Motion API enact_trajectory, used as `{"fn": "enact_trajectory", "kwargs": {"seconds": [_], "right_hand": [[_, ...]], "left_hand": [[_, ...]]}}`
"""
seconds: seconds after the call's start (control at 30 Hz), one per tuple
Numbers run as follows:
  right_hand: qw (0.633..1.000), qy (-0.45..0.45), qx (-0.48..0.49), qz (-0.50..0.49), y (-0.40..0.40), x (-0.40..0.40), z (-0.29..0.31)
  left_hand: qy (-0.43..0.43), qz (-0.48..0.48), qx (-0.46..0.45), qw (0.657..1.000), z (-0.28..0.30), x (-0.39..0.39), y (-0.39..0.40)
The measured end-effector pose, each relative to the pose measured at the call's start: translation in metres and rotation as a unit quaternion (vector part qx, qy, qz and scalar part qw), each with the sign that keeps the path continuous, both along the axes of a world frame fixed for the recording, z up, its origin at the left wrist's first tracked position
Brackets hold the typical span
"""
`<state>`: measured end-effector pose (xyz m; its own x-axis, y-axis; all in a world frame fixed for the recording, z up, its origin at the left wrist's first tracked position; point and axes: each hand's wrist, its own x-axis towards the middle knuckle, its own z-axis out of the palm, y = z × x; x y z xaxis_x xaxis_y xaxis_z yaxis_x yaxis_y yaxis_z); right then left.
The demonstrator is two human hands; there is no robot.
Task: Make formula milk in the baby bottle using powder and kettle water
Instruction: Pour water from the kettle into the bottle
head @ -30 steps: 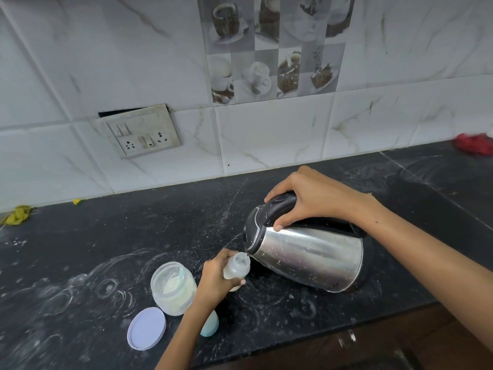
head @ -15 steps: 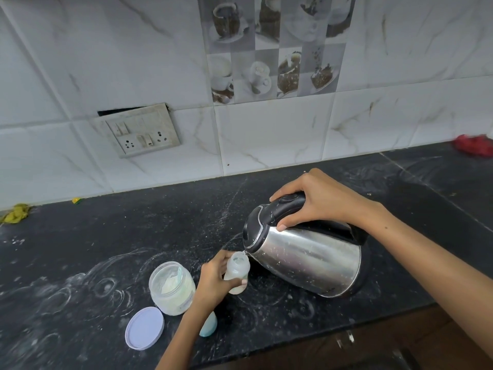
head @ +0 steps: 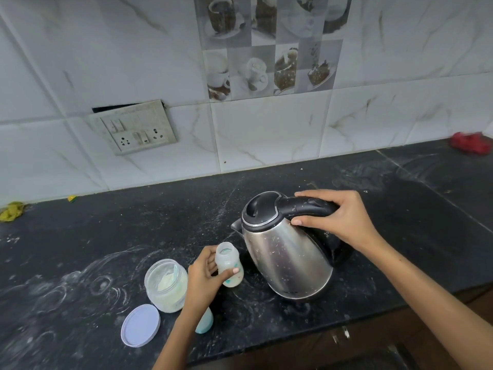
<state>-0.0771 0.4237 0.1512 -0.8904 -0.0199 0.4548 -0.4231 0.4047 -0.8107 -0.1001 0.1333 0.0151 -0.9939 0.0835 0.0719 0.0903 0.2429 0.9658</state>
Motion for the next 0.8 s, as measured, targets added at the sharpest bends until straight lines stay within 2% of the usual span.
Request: {"fn": "enact_trajectory", "kwargs": {"seconds": [0.2,0.57,0.8], "right_hand": [[0.992,0.025,-0.102,-0.068,-0.011,0.006,-0.041],[0.967,0.075,-0.178,-0.169,-0.04,0.011,-0.099],[0.969,0.104,-0.108,-0.196,-0.046,0.019,-0.107]], "left_hand": [[0.017,0.038,0.011,0.999,0.0,0.005,-0.004],[0.037,0.055,0.0,0.998,-0.003,0.01,-0.007],[0.057,0.068,-0.005,0.996,0.004,0.017,-0.011]]}}
